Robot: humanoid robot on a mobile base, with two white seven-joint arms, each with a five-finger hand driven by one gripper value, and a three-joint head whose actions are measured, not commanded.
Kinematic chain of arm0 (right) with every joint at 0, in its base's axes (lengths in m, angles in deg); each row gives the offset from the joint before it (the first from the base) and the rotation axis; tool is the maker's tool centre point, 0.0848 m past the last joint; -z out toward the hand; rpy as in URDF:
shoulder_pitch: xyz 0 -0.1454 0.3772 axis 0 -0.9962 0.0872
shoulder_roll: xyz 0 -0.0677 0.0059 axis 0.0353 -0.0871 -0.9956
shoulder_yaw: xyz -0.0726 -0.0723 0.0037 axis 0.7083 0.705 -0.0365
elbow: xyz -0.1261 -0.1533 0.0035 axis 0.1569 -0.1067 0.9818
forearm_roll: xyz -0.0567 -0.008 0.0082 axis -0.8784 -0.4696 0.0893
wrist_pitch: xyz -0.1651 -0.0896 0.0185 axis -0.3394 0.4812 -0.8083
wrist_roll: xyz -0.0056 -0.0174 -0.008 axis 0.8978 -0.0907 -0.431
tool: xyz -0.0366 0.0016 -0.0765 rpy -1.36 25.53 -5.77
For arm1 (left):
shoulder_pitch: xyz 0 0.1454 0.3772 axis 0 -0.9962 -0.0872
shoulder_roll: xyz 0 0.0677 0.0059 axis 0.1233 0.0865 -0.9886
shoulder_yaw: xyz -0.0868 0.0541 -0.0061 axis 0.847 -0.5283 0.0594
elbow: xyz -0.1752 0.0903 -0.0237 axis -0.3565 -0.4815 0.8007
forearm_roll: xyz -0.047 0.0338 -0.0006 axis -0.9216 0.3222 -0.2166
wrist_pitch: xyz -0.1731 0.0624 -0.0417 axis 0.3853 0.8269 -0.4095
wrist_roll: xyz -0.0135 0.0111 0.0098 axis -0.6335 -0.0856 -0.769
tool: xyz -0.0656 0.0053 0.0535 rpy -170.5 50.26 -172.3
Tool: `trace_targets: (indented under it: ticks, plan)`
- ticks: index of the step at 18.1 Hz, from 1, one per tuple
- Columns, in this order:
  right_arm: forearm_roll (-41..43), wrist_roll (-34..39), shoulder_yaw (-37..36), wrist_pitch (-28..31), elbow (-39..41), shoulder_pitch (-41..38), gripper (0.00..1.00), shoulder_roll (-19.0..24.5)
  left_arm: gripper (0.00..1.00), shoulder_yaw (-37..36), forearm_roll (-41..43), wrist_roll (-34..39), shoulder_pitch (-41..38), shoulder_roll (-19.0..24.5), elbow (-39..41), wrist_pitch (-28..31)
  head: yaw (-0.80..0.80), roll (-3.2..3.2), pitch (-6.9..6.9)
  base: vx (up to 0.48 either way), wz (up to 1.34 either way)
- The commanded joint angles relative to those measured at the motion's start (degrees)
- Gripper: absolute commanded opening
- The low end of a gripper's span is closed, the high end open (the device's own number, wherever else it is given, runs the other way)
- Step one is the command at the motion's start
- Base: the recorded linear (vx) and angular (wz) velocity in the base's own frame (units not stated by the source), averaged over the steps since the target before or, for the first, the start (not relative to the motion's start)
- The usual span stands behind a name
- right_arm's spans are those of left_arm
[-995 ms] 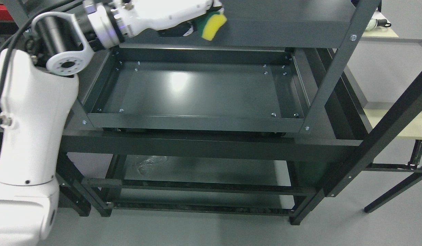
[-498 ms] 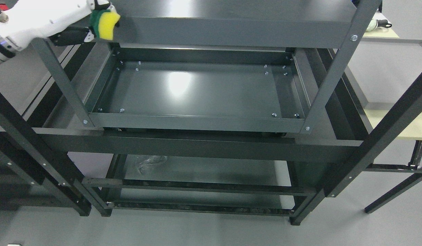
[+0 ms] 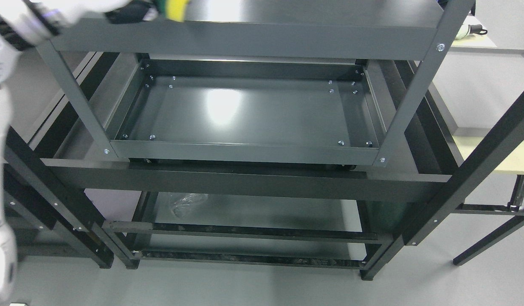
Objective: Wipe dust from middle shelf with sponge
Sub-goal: 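Sweep the sponge back across the shelf away from the left arm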
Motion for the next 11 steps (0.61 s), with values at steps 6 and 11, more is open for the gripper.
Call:
trace_targets:
  ticks: [6,11]
  plan:
    - [0.0,0.01,0.0,0.04,1.0,0.0,1.0,-1.0,0.0,-34.34,8.06,10.18,4.56,-22.44,-3.79,-0.09,0.0,0.0,0.0,0.0,0.0]
    - [0.0,0.01,0.0,0.04,1.0,0.0,1.0,-1.0,0.01,-34.69,4.91,12.47,1.94,-22.44,-3.34,-0.09,0.0,0.0,0.0,0.0,0.0]
